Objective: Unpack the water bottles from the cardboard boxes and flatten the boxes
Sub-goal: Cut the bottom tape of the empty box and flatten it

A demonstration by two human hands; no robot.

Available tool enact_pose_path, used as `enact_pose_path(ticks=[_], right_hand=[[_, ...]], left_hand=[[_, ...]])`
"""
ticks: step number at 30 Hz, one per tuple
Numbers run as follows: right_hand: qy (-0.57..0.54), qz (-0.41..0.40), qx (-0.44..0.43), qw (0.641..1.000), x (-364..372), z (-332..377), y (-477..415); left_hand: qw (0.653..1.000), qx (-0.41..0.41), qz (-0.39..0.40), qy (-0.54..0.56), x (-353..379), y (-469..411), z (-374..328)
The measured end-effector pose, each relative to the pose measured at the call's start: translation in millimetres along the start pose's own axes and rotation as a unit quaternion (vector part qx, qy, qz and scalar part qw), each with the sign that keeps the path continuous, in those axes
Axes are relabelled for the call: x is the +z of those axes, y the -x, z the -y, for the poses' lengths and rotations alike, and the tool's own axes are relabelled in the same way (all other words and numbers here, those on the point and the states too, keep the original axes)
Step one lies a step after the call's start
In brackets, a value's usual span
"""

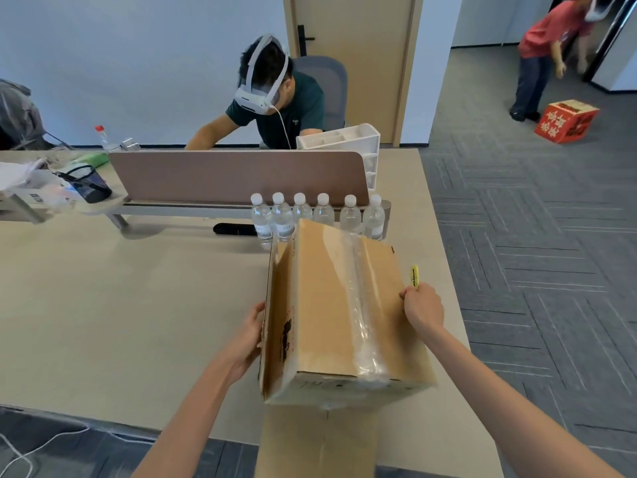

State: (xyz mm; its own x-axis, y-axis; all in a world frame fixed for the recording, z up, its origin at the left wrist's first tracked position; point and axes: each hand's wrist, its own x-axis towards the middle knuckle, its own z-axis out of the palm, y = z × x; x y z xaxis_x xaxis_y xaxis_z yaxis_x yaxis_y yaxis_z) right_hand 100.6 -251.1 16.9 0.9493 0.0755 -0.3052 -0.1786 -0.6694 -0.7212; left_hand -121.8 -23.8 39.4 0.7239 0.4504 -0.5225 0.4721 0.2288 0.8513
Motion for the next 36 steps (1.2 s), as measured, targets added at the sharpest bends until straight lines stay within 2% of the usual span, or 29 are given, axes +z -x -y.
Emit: enact_pose_path(ticks=[4, 7, 10, 13, 16, 21, 26, 29, 31, 33, 36], right_hand=[[0.048, -0.013, -0.039, 0.998, 9, 6, 11], [0.08, -0.016, -0.056, 0.995, 13, 8, 18], [0.087, 0.02, -0.073, 0.993, 16, 7, 22], [0.081, 0.062, -0.087, 0.991, 22, 0, 27], [0.096, 0.067, -0.113, 0.987, 31, -1, 36], [0.117, 0.07, -0.149, 0.979, 48, 5, 45], [0.178, -0.025, -0.28, 0.943, 63, 10, 53], [0.139, -0.03, -0.344, 0.928, 73, 22, 57], [0.114, -0.008, -0.346, 0.931, 82, 30, 60], [0.072, 0.046, -0.314, 0.946, 88, 40, 60], [-0.074, 0.157, -0.235, 0.956, 92, 56, 61]], left_hand=[[0.998, -0.042, 0.028, 0.041, 3, -2, 14], [0.997, -0.034, 0.016, 0.072, 6, -3, 15], [0.996, -0.024, 0.022, 0.085, 6, -7, 14], [0.998, -0.011, 0.031, 0.052, 5, -10, 17], [1.0, -0.025, 0.008, -0.015, 1, -16, 22], [0.995, -0.071, -0.069, -0.007, -21, -52, 62], [0.992, -0.048, -0.113, -0.026, -17, -38, 50], [0.99, 0.011, -0.132, -0.051, -19, -44, 44], [0.987, 0.053, -0.134, -0.074, -21, -51, 38], [0.985, 0.08, -0.121, -0.097, -19, -61, 30], [0.974, 0.125, -0.102, -0.158, -12, -73, 12]])
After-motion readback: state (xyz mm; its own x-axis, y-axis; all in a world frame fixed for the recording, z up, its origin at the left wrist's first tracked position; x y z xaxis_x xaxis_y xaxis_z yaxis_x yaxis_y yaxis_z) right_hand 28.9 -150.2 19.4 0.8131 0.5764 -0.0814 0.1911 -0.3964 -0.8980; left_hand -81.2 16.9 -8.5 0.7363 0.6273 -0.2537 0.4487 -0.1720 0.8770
